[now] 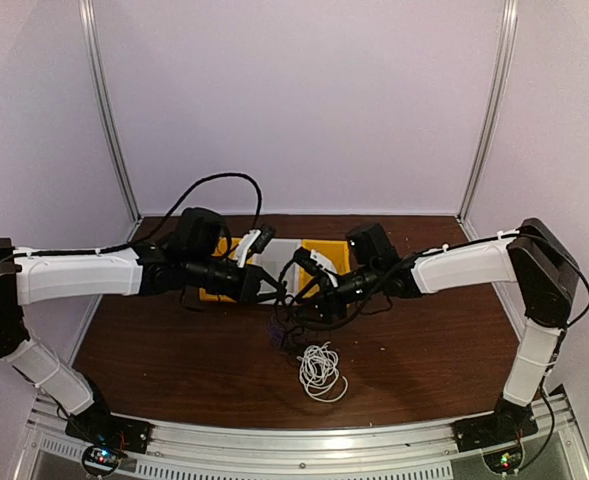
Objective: Untangle the cables
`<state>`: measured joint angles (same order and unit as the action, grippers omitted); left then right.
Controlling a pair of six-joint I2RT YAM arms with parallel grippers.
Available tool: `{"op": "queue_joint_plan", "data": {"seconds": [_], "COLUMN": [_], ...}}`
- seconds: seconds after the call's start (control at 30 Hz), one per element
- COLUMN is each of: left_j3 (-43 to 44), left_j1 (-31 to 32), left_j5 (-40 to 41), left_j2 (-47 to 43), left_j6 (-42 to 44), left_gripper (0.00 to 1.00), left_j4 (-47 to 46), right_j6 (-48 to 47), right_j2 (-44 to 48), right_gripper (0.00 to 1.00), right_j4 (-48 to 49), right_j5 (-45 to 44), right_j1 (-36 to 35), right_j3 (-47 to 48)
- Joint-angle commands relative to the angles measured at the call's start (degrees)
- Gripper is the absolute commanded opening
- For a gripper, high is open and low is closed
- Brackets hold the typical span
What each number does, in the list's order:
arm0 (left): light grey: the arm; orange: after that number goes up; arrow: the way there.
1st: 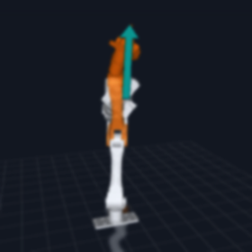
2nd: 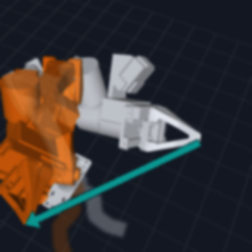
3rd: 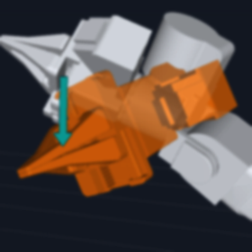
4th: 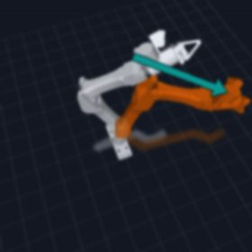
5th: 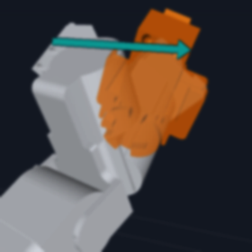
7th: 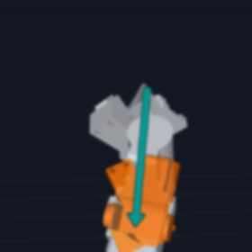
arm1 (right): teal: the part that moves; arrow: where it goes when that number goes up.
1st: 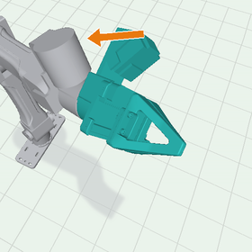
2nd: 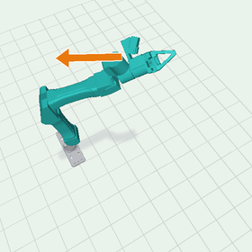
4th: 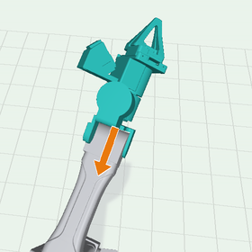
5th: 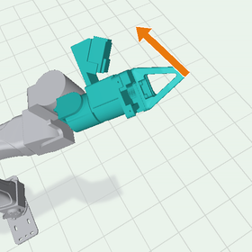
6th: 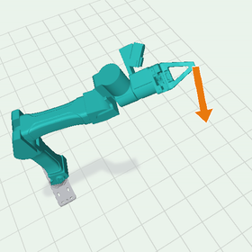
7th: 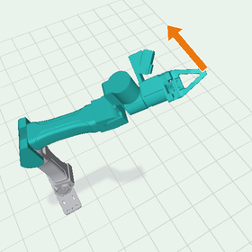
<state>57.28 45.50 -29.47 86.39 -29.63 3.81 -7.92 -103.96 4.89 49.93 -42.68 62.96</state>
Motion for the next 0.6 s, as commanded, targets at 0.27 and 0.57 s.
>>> {"op": "queue_joint_plan", "data": {"seconds": [0.27,0.57], "left_j3": [5.32,13.92], "left_j1": [0.12,0.08], "left_j5": [2.85,13.59], "left_j2": [-7.15,-13.91], "left_j6": [-0.48,3.80], "left_gripper": [0.00,0.00], "left_j4": [2.74,12.19], "right_j6": [7.27,3.54], "right_j2": [-5.62,-4.03], "right_gripper": [0.12,0.00], "right_j4": [9.29,3.73], "right_j5": [1.04,1.73], "right_j1": [-0.74,-0.74], "right_j3": [0.41,-2.16]}}
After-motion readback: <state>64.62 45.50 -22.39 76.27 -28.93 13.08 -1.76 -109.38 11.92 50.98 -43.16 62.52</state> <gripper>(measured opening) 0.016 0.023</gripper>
